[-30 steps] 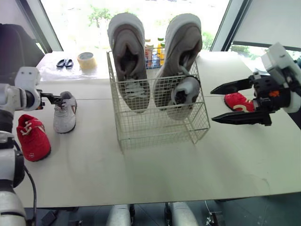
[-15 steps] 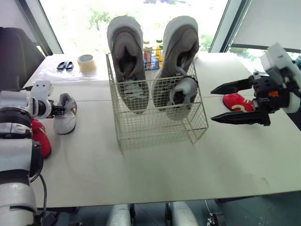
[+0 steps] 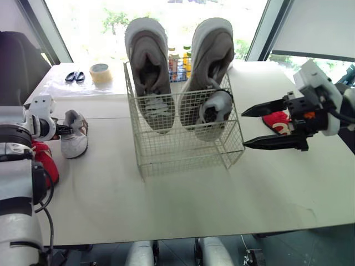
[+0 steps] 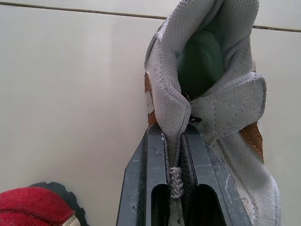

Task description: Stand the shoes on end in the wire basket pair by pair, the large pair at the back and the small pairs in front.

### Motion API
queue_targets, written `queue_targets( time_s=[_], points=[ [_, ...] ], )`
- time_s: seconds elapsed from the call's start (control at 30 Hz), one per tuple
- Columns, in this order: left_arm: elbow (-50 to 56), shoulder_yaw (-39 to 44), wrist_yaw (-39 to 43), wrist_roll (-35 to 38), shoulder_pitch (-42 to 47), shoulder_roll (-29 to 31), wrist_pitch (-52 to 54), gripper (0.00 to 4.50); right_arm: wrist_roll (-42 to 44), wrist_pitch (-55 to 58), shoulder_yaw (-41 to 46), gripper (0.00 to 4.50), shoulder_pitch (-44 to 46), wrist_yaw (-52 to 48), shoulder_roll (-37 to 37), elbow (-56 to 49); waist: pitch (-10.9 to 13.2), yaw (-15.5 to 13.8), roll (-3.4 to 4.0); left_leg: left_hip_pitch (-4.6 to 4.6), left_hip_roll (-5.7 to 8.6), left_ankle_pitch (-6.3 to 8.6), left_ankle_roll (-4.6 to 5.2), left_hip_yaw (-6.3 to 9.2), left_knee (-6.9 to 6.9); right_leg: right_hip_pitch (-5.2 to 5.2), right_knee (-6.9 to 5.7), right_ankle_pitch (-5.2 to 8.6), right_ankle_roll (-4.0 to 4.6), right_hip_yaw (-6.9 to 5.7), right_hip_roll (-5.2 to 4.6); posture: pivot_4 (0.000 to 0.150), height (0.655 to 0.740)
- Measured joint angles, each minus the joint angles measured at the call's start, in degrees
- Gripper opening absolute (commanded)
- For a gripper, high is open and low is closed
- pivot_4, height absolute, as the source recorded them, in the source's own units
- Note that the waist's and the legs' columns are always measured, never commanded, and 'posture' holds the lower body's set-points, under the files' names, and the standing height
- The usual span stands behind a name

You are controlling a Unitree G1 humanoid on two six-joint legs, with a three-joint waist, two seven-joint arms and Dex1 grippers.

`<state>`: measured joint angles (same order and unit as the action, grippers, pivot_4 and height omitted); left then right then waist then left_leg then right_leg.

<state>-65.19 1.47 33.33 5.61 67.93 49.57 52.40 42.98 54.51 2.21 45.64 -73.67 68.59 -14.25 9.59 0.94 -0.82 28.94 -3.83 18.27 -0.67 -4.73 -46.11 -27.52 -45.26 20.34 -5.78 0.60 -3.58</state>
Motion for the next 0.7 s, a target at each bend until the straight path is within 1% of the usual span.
queue_targets(
  time_s=[0.2, 0.3, 0.4, 0.53, 0.7],
  points=[
    [3.19, 3.97, -4.75, 0.19, -0.03, -3.68, 2.17, 0.02, -2.44, -2.32, -1.72, 4.50, 0.45, -1.05, -1.29, 5.01, 0.00, -0.97, 0.00, -0.01, 0.03, -0.01, -0.02, 0.06, -0.12, 0.08, -0.12, 0.00, 0.00, -0.07, -0.01, 0.150, 0.6609],
    [6.18, 6.74, -7.93, 1.37, -0.03, -6.66, 4.36, 0.02, -3.48, -2.41, -1.69, 4.50, 2.01, -2.12, -1.06, 9.51, 0.00, -1.69, 0.00, 0.04, 0.04, -0.01, -0.02, 0.07, -0.18, 0.08, -0.11, 0.00, -0.01, -0.07, -0.03, 0.150, 0.6609],
    [10.31, 9.75, -11.26, 2.89, -0.04, -9.56, 7.94, 0.02, -3.77, -1.85, -1.79, 4.50, 3.18, -3.89, -0.71, 13.79, 0.00, -1.75, -0.03, 0.21, 0.07, -0.01, -0.02, 0.16, -0.23, 0.02, -0.07, -0.05, -0.10, -0.12, -0.03, 0.150, 0.6609],
    [17.23, 13.52, -16.72, 5.13, -0.36, -14.28, 13.34, 0.02, -6.37, -2.69, -2.26, 4.50, 4.36, -6.67, -0.06, 20.62, 0.02, -1.42, -0.05, 0.29, 0.06, -0.02, -0.02, 0.16, -0.23, -0.05, -0.02, -0.10, -0.19, -0.11, -0.03, 0.150, 0.6609],
    [24.28, 18.02, -22.62, 6.26, -1.26, -14.78, 17.48, 0.02, -9.14, -3.99, -3.36, 4.50, 3.94, -8.46, 0.04, 23.50, 0.02, 0.22, -0.06, 0.29, 0.03, -0.19, -0.33, 0.20, -0.07, -0.25, -0.11, -0.11, -0.20, -0.03, 0.00, 0.150, 0.6609]
  ],
)
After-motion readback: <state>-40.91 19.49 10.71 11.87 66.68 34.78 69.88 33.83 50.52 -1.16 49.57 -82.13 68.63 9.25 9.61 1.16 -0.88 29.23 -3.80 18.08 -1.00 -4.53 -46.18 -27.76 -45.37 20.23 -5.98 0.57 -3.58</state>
